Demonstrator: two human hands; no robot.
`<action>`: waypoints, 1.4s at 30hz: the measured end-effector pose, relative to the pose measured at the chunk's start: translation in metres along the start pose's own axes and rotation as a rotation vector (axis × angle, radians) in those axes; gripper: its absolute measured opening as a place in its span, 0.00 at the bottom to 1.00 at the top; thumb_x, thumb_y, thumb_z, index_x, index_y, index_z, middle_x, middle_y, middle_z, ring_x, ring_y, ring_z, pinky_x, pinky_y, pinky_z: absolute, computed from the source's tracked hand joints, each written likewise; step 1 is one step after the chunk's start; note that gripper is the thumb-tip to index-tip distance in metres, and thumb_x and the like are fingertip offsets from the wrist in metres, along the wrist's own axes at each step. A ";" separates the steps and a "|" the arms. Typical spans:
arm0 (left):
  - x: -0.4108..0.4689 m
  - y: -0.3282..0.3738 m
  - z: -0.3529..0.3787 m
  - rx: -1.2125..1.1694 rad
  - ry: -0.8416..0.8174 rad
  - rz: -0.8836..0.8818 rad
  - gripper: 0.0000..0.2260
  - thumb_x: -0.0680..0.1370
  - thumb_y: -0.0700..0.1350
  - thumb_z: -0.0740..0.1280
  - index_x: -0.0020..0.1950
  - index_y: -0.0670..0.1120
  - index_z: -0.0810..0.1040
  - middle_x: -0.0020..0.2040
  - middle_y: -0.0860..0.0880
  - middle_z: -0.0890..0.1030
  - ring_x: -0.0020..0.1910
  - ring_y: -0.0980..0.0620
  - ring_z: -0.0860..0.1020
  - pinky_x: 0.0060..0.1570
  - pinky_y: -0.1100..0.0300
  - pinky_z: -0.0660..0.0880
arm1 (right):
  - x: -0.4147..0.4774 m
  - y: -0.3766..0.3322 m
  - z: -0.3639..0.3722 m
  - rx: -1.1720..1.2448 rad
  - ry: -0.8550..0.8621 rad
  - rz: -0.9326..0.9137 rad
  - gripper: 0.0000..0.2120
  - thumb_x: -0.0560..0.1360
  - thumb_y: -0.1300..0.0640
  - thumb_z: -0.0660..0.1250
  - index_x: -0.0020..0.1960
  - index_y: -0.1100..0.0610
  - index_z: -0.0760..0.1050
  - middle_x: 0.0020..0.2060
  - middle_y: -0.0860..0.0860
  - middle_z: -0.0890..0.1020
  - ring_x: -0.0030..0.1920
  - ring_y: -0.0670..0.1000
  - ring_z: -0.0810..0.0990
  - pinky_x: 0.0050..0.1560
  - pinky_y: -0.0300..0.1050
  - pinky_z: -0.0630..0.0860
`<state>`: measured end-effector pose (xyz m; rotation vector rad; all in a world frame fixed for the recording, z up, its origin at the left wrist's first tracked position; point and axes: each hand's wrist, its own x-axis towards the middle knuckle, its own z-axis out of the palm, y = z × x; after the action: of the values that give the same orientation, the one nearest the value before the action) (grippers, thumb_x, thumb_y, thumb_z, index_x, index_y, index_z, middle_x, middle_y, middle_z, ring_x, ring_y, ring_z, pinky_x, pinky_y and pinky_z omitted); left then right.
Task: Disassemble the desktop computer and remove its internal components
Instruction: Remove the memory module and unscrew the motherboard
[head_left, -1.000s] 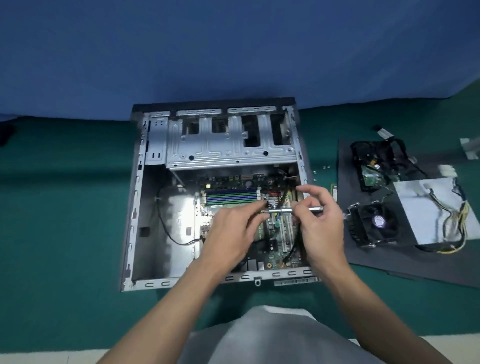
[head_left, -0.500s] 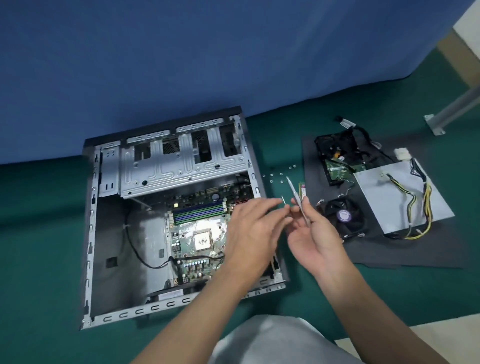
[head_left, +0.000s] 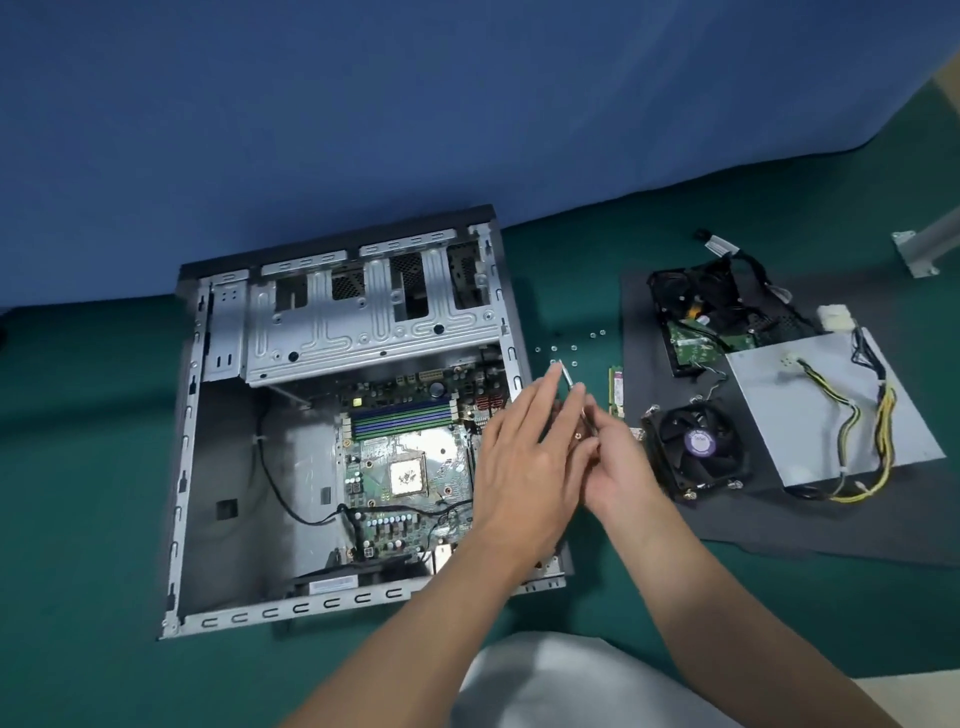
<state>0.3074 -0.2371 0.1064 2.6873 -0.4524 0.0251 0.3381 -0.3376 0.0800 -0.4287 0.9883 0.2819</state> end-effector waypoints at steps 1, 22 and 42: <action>-0.005 -0.003 -0.002 0.002 -0.011 -0.010 0.21 0.82 0.52 0.59 0.73 0.47 0.69 0.76 0.48 0.64 0.74 0.51 0.63 0.69 0.55 0.63 | 0.007 0.000 0.001 -0.075 0.011 0.006 0.15 0.80 0.53 0.62 0.58 0.62 0.78 0.51 0.57 0.82 0.50 0.56 0.82 0.51 0.48 0.80; -0.092 -0.127 -0.078 0.259 -0.148 -0.185 0.29 0.83 0.58 0.44 0.68 0.44 0.75 0.69 0.47 0.74 0.67 0.48 0.74 0.64 0.49 0.69 | -0.018 -0.023 0.058 -0.633 -0.145 -0.499 0.02 0.79 0.62 0.63 0.47 0.59 0.73 0.29 0.51 0.74 0.24 0.45 0.65 0.21 0.37 0.57; -0.112 -0.210 -0.107 0.216 -0.011 -0.793 0.33 0.79 0.51 0.60 0.78 0.42 0.48 0.74 0.42 0.61 0.62 0.40 0.73 0.39 0.50 0.73 | 0.019 0.140 0.144 -2.296 -0.595 -0.785 0.05 0.79 0.55 0.63 0.47 0.55 0.75 0.46 0.53 0.81 0.44 0.51 0.77 0.45 0.44 0.73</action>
<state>0.2734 0.0212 0.1114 2.8794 0.6621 -0.1769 0.3965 -0.1459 0.1014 -2.5057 -0.6053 0.6690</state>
